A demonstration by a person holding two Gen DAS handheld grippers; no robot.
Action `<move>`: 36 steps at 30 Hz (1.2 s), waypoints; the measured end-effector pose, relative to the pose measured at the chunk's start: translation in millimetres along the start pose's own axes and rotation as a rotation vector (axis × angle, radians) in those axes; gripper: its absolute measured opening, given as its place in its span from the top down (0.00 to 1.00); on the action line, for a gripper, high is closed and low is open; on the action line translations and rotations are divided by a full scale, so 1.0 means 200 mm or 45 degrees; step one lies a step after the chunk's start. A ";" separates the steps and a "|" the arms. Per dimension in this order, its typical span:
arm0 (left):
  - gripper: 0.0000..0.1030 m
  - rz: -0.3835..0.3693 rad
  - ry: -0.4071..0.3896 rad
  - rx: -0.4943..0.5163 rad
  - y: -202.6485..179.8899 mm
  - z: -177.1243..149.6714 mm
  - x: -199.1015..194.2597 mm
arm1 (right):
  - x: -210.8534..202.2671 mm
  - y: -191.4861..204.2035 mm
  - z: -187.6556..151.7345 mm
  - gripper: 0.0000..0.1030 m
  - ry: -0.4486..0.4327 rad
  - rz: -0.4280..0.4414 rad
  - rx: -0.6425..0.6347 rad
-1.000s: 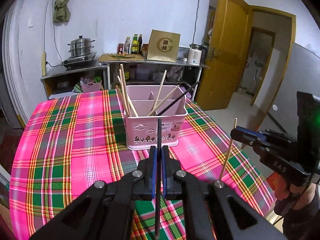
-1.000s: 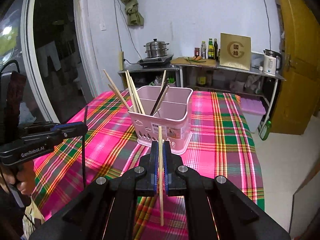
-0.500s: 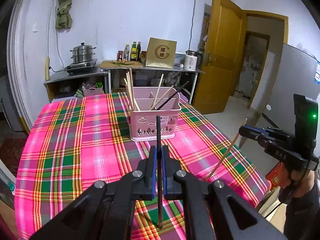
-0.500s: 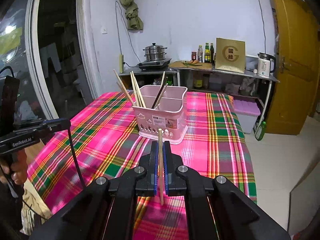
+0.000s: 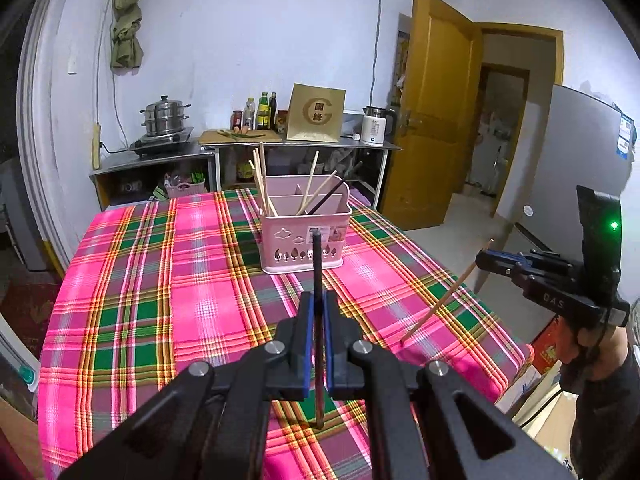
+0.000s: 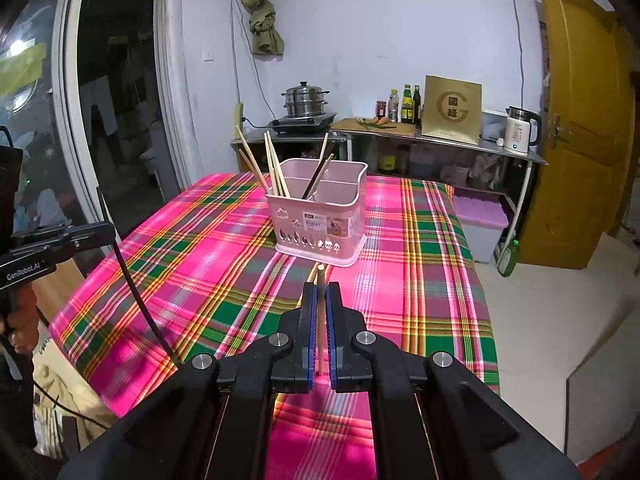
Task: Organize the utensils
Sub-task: 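Lift the left tool's dark chopstick over the basket while the right tool carries its chopstick there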
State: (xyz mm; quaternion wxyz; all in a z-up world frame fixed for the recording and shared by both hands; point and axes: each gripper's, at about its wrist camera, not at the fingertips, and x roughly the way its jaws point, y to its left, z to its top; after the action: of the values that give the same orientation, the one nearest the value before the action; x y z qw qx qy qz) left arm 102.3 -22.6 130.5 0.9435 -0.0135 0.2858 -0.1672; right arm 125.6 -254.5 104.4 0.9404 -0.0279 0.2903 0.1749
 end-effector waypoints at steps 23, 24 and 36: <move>0.95 -0.022 -0.027 -0.009 0.04 0.32 0.22 | 0.09 0.10 0.28 0.96 -0.144 0.066 0.013; 0.95 -0.024 -0.040 -0.010 0.04 0.35 0.22 | 0.10 0.09 0.30 0.96 -0.156 0.067 0.017; 0.95 -0.026 -0.210 0.014 0.06 0.69 0.23 | 0.17 0.09 0.61 0.96 -0.301 0.108 0.045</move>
State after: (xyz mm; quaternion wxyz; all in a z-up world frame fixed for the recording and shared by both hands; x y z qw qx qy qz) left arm 216.9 -35.0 220.1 0.9622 -0.0249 0.2059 -0.1767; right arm 211.1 -207.9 186.8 0.9602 0.0220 0.1813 0.2113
